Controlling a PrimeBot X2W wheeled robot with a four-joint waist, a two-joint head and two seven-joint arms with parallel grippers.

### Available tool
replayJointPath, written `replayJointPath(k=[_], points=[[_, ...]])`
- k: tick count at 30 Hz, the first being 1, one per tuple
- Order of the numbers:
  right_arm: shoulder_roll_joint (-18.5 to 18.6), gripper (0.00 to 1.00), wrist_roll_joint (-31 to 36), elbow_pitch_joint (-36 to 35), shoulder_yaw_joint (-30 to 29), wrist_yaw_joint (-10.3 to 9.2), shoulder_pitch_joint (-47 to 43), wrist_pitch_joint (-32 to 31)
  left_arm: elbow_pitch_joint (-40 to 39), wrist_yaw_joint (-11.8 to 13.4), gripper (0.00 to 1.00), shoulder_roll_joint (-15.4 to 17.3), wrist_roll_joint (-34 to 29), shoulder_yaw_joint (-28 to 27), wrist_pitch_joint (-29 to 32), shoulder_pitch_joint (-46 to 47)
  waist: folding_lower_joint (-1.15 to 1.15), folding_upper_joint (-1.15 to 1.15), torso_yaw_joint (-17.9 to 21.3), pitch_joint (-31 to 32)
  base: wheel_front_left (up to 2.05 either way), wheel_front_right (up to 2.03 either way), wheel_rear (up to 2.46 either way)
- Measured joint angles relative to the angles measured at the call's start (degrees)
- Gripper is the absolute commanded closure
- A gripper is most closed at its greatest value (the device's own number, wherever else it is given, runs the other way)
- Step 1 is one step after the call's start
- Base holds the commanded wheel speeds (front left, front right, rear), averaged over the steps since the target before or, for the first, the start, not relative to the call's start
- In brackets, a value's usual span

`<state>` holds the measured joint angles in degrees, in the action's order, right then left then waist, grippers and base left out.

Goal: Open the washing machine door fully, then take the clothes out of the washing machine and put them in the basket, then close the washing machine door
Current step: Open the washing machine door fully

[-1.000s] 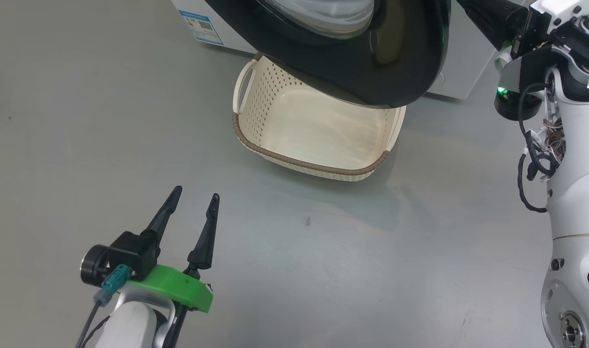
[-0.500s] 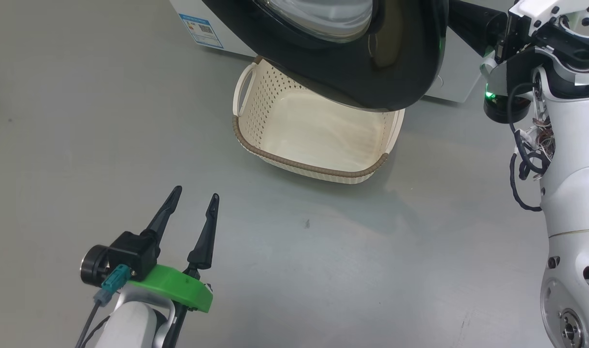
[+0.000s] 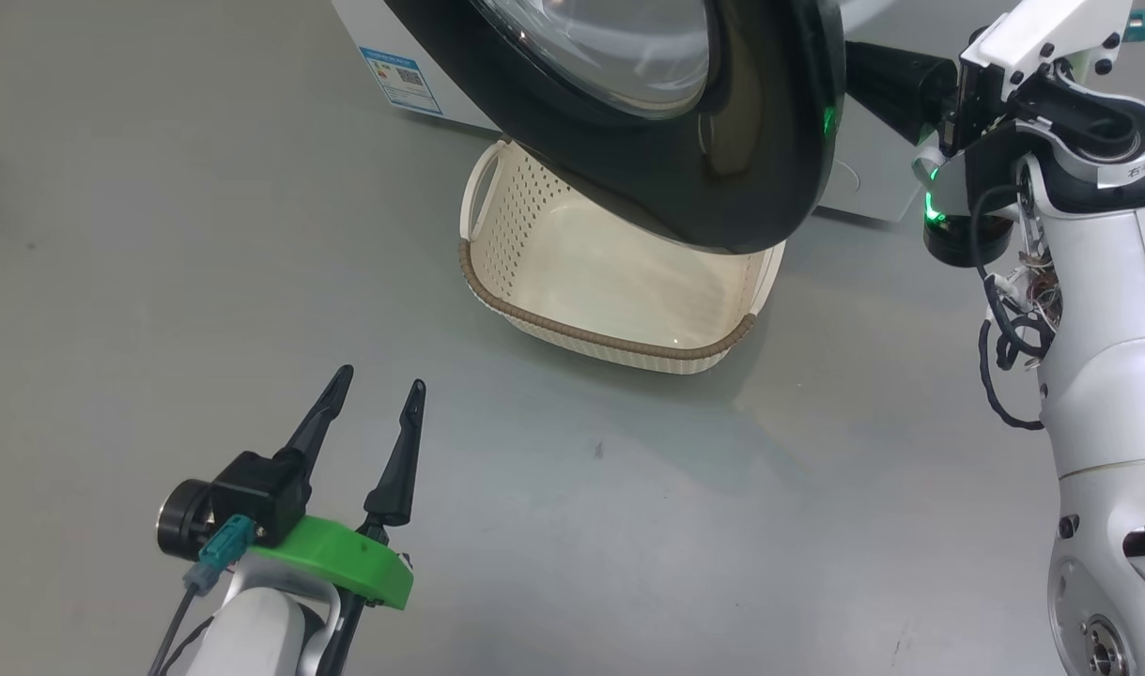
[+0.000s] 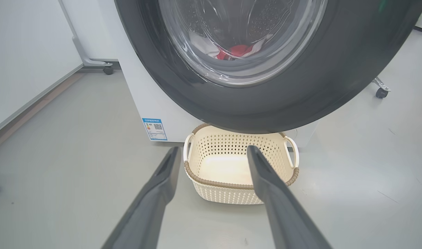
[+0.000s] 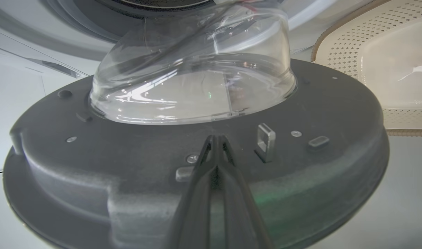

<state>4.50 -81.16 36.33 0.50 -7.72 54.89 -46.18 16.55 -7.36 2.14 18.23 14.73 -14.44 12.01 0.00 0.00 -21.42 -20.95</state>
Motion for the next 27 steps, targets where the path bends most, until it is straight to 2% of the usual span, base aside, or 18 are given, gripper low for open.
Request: replayJointPath(k=[9,27], points=[[-0.1,1.0,-1.8,0.8,1.0,0.0,-3.6,-1.7,0.6,0.0,0.0,0.0,0.0,-0.1,0.0,-0.2,0.0,0.0,-0.6,2.4,0.0,0.0,0.0],[-0.2,1.0,-9.8,-0.2,9.8,0.0,-9.7,-5.5,1.4,0.0,0.0,0.0,-0.2,0.4,0.0,-1.5,0.0,0.0,-3.7,5.8,0.0,0.0,0.0]])
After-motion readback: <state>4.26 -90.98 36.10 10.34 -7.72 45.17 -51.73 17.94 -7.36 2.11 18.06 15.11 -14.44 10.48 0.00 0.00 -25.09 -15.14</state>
